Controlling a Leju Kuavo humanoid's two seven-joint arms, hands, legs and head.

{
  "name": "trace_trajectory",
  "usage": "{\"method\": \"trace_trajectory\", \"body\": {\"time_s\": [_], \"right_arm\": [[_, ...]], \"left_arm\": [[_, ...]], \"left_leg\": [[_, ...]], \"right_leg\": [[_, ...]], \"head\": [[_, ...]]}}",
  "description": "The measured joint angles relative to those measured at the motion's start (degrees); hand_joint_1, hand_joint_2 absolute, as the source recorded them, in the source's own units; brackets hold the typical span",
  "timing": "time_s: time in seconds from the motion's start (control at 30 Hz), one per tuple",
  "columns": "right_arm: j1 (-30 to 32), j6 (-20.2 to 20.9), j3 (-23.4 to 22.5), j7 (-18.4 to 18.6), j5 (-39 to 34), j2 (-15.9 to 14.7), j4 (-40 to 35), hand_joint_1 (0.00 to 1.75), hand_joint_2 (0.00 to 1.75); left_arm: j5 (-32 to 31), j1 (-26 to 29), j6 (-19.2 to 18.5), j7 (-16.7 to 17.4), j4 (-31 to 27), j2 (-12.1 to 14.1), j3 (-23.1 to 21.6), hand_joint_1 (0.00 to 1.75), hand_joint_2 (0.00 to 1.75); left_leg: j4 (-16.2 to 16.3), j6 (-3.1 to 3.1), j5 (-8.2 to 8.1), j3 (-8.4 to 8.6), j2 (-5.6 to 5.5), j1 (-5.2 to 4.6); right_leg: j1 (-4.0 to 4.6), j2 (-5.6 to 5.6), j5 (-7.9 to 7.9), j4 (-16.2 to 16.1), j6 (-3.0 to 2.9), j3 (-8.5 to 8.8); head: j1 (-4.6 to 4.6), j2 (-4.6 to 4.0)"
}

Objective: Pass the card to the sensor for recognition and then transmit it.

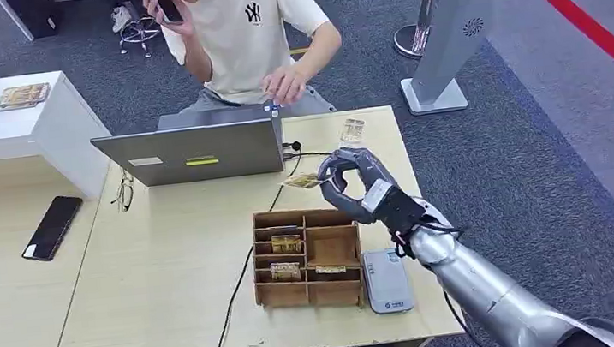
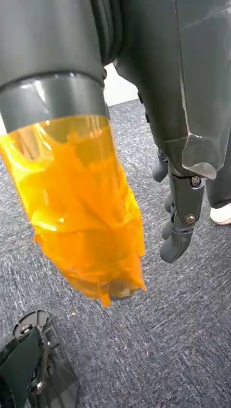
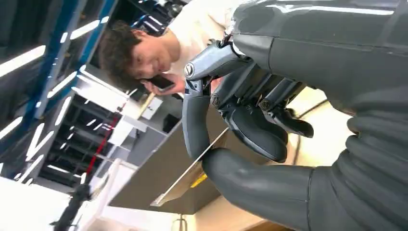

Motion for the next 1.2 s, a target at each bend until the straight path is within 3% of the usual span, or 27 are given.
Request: {"method": "trace_trajectory", "body": {"time_s": [0.3, 0.5, 0.83, 0.97, 1.13, 1.2], "right_arm": [[-5.16, 1.70, 0.83, -1.79, 1.09, 2.76, 0.96, 1.75, 1.75], [-9.79, -0.42, 1.64, -1.81, 4.15, 5.09, 3.48, 1.75, 1.75], [-17.96, -10.91, 2.82, -0.06, 12.37, 9.81, 13.77, 1.75, 1.75], [-20.41, -15.73, 3.43, 1.11, 16.65, 11.69, 18.44, 1.59, 1.75], [-23.48, -19.55, 4.90, 3.08, 21.25, 13.92, 25.19, 1.71, 1.75], [-24.70, -21.27, 5.64, 3.78, 23.19, 14.80, 28.31, 1.66, 1.75]], "left_arm": [[-1.46, -0.86, -0.72, 0.46, 0.00, 0.00, -0.02, 0.00, 0.00], [-2.84, -1.40, -1.40, 1.18, 0.00, 0.00, -0.22, 0.00, 0.00], [-5.40, -2.38, -2.30, 2.36, 0.00, 0.00, -0.87, 0.00, 0.00], [-6.36, -2.83, -2.71, 2.97, 0.00, 0.00, -1.22, 0.00, 0.00], [-7.48, -3.22, -3.15, 3.52, 0.00, -0.02, -1.62, 0.00, 0.00], [-7.83, -3.31, -3.32, 3.74, 0.00, -0.02, -1.62, 0.00, 0.00]], "left_leg": [[0.00, 0.00, 0.01, 0.00, 0.01, 0.00], [0.00, -0.01, 0.02, 0.00, 0.01, 0.00], [0.00, -0.01, 0.04, 0.00, 0.01, 0.00], [0.00, -0.01, 0.04, 0.00, 0.00, 0.00], [0.00, -0.01, 0.05, 0.01, 0.00, 0.01], [0.00, -0.01, 0.05, 0.01, 0.01, 0.01]], "right_leg": [[0.00, 0.00, 0.01, 0.01, 0.00, 0.00], [0.00, 0.01, 0.01, 0.02, 0.00, -0.01], [0.00, 0.01, 0.01, 0.03, -0.01, -0.01], [0.00, 0.00, 0.01, 0.03, -0.01, -0.01], [0.00, 0.01, 0.01, 0.03, -0.01, -0.01], [0.01, 0.02, 0.01, 0.03, -0.01, -0.02]], "head": [[0.00, 0.00], [0.00, 0.00], [0.00, 0.00], [0.02, 0.00], [0.02, 0.00], [0.00, 0.00]]}}
